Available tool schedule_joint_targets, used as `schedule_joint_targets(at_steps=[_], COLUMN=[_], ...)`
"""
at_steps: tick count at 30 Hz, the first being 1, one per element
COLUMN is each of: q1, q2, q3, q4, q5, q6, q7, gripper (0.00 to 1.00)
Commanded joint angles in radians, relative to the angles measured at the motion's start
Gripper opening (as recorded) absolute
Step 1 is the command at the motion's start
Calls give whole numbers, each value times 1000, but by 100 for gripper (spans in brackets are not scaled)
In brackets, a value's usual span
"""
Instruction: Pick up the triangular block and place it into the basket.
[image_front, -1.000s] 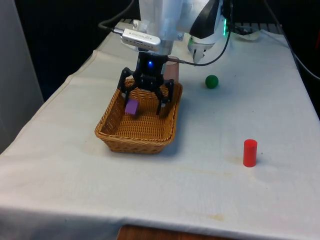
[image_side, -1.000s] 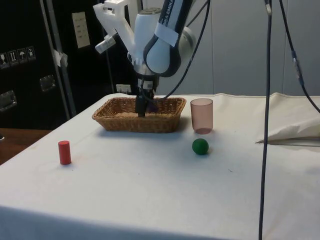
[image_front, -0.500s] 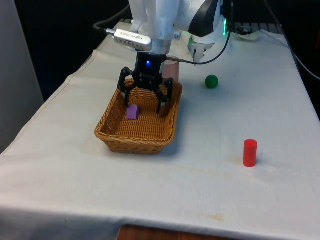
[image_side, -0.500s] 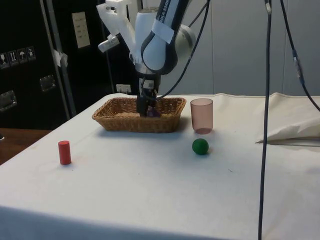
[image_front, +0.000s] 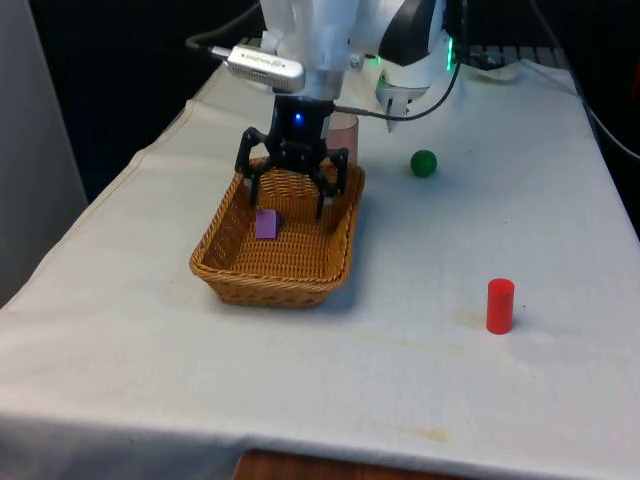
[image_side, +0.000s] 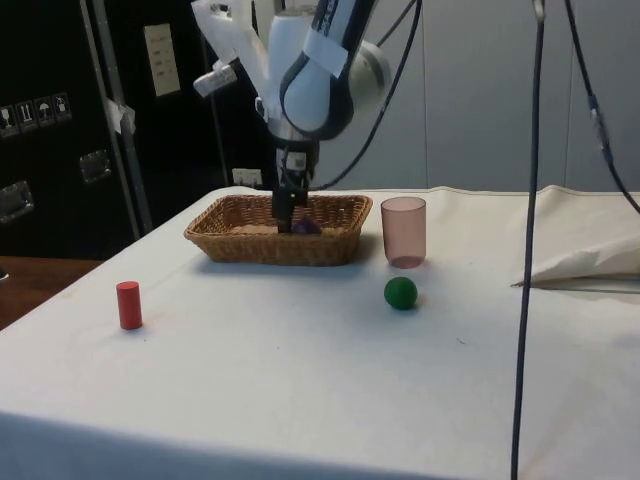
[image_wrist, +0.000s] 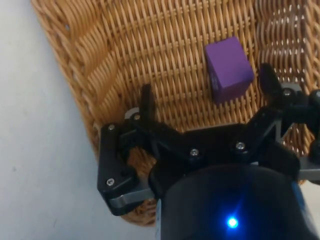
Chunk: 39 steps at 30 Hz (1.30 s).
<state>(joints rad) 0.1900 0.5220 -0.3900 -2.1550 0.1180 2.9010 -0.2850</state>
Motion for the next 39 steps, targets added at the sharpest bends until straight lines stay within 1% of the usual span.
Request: schedule_joint_targets(at_steps=[1, 2, 3, 5, 10, 11, 12, 19, 20, 21, 26, 28, 29, 30, 31, 35, 36, 39], q1=[1, 1, 0, 1, 2, 1, 2, 2, 3, 3, 4, 4, 4, 5, 4, 5, 6, 7], q2=[-22, -30, -22, -54, -97, -85, -104, -147, -158, -150, -190, -195, -204, -196, -209, -227, -236, -248], q3=[-1, -1, 0, -2, 0, 0, 0, 2, 2, 0, 2, 2, 2, 0, 2, 1, 1, 0], q4=[-10, -12, -5, -17, -31, -24, -32, -38, -38, -34, -40, -40, -41, -35, -41, -39, -37, -32], q5=[-2, -2, 0, -2, 0, 0, 0, 2, 2, 0, 3, 4, 4, 0, 3, 2, 1, 0], q6=[-15, -21, -18, -39, -71, -61, -78, -128, -144, -136, -187, -194, -209, -203, -218, -252, -271, -294], q7=[-4, -4, -2, -7, -9, -7, -9, -11, -11, -7, -11, -11, -11, -7, -11, -10, -9, -8], gripper=[100, 100, 100, 100, 100, 100, 100, 100, 100, 100, 100, 100, 100, 100, 100, 100, 100, 100])
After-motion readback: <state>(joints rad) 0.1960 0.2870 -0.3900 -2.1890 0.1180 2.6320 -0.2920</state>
